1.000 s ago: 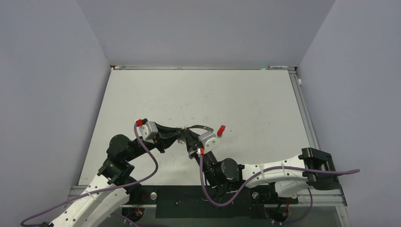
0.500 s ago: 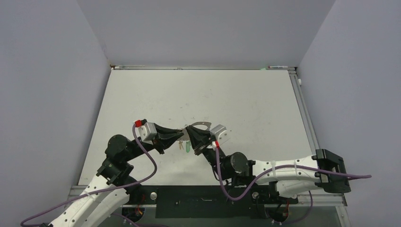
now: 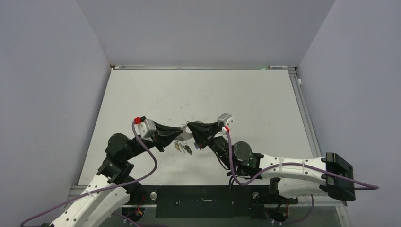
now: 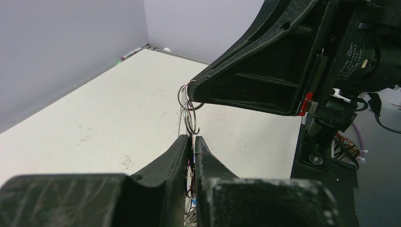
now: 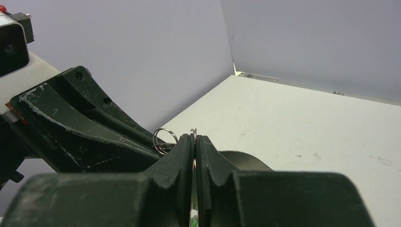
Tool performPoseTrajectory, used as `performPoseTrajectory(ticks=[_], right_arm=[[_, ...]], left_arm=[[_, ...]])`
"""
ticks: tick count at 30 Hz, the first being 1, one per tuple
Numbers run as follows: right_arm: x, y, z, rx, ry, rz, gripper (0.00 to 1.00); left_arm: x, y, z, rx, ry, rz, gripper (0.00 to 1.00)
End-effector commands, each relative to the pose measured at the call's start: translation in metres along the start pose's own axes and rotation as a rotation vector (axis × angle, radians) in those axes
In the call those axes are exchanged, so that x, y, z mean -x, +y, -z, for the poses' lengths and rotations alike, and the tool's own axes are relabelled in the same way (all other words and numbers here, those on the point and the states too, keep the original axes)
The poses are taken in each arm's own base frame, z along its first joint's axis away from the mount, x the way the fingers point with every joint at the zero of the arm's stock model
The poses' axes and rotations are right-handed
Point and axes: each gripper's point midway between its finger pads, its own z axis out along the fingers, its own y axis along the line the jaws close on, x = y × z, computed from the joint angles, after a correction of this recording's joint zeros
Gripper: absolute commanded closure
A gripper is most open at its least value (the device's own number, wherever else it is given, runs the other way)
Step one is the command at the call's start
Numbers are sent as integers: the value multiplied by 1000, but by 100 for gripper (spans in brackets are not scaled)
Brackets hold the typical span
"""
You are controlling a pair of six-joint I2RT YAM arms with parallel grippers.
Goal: Put the keys on the keyring
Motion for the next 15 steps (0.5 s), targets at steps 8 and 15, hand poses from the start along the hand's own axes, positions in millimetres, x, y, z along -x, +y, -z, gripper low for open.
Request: performPoseTrajectory(ticks=[8,15], right_arm=[[21,13,-30,-43,20,-56,95],[8,8,-36,-81,117,56,95]], left_arm=[[20,-5,0,-14,-33,-23,100],[21,-3,1,-4,-34,-35,100]])
